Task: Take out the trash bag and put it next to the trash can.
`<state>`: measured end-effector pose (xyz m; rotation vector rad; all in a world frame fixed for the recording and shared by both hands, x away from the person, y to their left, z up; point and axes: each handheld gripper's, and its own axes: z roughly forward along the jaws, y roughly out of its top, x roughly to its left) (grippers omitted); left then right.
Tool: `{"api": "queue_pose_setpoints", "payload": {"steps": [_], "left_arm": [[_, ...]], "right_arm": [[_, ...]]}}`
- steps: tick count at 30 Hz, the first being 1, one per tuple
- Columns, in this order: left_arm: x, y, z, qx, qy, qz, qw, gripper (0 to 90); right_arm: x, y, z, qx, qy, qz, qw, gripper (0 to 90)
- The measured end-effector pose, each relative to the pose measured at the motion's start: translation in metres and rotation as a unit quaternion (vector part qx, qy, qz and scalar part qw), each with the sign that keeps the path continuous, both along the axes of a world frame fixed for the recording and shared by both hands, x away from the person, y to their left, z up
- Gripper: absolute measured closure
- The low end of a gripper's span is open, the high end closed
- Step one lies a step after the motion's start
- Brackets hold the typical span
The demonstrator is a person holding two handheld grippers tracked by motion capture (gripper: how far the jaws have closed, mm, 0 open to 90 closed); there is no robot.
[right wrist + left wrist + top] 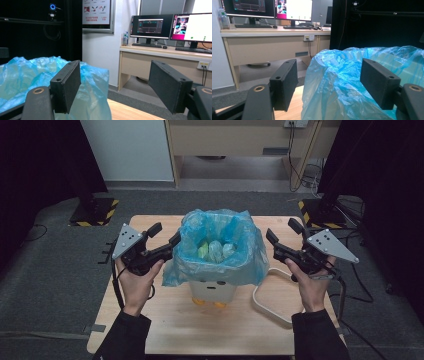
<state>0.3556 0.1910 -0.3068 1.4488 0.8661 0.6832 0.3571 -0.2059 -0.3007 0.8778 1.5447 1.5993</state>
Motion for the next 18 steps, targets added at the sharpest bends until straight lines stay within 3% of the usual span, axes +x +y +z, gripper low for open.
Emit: {"api": "queue_pose_setpoints", "payload": {"steps": [18], "left_arm": [[0.006,-0.013,0.001,0.017,0.004,-0.009,0.9998,37.6]], "right_arm": [[0.000,0.028,0.003,0.002,0.007,0.049,0.9987,25.6]]}}
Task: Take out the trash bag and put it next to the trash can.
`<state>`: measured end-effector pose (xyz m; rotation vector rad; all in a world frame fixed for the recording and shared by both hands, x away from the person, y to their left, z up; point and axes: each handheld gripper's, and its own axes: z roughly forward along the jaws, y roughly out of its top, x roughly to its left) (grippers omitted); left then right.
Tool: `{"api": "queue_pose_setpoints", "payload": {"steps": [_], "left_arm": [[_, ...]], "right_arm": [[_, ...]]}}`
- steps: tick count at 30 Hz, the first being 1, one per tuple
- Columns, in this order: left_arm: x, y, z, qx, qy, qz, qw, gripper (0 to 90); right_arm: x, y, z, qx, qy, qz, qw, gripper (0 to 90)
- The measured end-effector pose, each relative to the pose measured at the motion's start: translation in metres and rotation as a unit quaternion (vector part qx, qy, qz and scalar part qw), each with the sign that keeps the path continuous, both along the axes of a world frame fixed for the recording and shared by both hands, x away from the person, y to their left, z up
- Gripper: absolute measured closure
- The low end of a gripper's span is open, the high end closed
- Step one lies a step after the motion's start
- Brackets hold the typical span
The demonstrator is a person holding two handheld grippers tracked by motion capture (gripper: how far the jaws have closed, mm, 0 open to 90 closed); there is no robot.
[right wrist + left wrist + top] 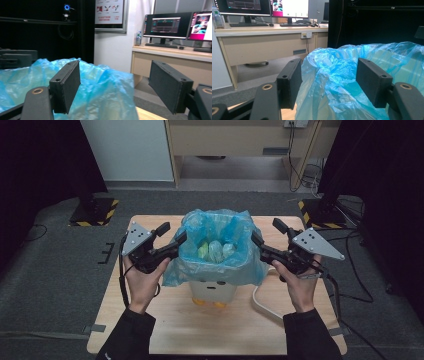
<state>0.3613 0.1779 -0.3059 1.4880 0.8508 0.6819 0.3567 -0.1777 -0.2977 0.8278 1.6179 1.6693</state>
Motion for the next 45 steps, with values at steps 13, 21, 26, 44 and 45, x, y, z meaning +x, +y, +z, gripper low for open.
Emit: {"api": "queue_pose_setpoints", "payload": {"steps": [13,21,26,44,45], "left_arm": [[0.003,-0.007,-0.003,0.014,0.004,-0.007,0.9999,49.3],[0.002,-0.009,-0.004,0.025,0.003,-0.007,0.9997,58.3],[0.001,-0.010,-0.004,0.023,0.003,-0.012,0.9997,64.3],[-0.005,-0.009,-0.003,0.031,-0.014,0.010,0.9994,87.2],[-0.005,-0.009,-0.003,0.030,-0.014,0.010,0.9994,87.8]], "right_arm": [[0.003,0.011,-0.008,-0.017,0.028,0.029,0.9990,36.7],[0.006,0.016,-0.012,-0.042,0.038,0.042,0.9975,49.7],[0.007,0.017,-0.013,-0.048,0.041,0.050,0.9968,59.6],[0.006,0.021,-0.011,-0.065,0.015,0.046,0.9967,89.5],[0.006,0.021,-0.011,-0.063,0.014,0.047,0.9968,89.8]]}}
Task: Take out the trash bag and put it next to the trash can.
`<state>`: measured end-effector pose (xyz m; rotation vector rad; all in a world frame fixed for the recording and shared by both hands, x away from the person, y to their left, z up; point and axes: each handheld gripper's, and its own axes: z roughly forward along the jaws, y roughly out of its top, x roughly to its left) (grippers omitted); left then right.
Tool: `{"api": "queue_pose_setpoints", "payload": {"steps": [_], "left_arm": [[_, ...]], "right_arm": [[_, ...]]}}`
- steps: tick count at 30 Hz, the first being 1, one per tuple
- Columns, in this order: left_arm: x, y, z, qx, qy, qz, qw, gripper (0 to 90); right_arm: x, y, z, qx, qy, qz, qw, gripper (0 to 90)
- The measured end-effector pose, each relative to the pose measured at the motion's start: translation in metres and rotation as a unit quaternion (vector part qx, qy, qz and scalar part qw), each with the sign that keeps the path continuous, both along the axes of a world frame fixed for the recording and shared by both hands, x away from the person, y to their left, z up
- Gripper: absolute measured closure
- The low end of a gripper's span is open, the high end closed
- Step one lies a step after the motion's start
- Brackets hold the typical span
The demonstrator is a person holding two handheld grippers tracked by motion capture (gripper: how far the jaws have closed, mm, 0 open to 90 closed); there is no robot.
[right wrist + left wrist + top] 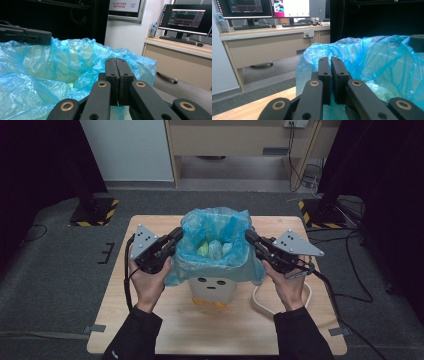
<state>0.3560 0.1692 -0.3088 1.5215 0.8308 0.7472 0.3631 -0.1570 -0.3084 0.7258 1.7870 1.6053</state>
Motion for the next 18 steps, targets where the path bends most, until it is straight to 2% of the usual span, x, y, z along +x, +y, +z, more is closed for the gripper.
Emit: {"api": "queue_pose_setpoints", "payload": {"steps": [4,9,14,18], "left_arm": [[-0.002,0.001,0.001,-0.002,-0.006,0.003,1.0000,89.1],[-0.005,0.002,0.005,-0.018,-0.018,-0.002,0.9997,89.5],[-0.010,-0.003,0.010,-0.038,-0.031,-0.020,0.9986,89.5],[-0.013,-0.010,0.012,-0.046,-0.041,-0.031,0.9976,89.4]], "right_arm": [[0.000,-0.002,0.002,0.008,-0.004,0.003,1.0000,90.0],[-0.001,-0.002,0.006,0.019,-0.015,0.008,0.9997,90.0],[0.001,-0.001,0.011,0.038,-0.025,0.015,0.9989,90.0],[0.001,-0.001,0.012,0.042,-0.031,0.017,0.9985,90.0]]}}
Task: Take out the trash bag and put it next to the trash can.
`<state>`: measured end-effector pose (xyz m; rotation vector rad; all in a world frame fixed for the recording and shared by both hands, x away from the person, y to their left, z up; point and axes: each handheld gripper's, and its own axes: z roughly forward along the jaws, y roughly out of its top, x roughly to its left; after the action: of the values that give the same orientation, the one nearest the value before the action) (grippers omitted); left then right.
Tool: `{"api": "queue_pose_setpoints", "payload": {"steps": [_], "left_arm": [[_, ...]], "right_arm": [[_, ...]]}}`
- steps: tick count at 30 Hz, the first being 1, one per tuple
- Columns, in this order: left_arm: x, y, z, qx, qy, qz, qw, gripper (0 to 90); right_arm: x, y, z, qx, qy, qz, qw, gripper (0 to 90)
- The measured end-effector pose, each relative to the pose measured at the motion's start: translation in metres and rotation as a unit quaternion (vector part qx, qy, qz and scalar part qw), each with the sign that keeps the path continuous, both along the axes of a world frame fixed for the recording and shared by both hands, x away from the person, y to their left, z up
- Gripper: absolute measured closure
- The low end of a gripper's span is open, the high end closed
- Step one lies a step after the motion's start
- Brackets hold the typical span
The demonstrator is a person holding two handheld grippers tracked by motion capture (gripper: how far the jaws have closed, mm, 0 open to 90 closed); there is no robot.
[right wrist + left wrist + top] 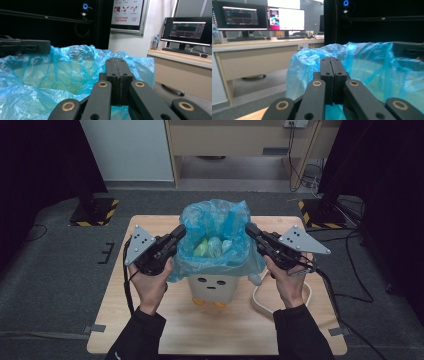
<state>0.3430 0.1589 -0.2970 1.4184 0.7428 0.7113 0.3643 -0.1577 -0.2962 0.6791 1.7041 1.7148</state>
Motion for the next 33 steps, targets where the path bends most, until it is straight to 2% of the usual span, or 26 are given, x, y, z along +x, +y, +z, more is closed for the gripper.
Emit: {"api": "queue_pose_setpoints", "payload": {"steps": [12,22,28,33], "left_arm": [[-0.007,-0.018,0.007,-0.018,-0.027,-0.015,0.9994,89.4],[-0.012,-0.033,0.015,-0.012,-0.036,-0.029,0.9989,89.5],[-0.012,-0.030,0.022,-0.003,-0.045,-0.018,0.9988,89.5],[-0.011,-0.016,0.026,0.003,-0.048,-0.005,0.9988,89.5]], "right_arm": [[-0.001,0.004,0.015,0.017,-0.018,0.014,0.9996,90.0],[-0.001,0.014,0.025,0.020,-0.030,0.034,0.9987,90.0],[-0.001,0.018,0.030,0.023,-0.034,0.038,0.9985,90.0],[0.000,0.016,0.030,0.023,-0.035,0.034,0.9985,90.0]]}}
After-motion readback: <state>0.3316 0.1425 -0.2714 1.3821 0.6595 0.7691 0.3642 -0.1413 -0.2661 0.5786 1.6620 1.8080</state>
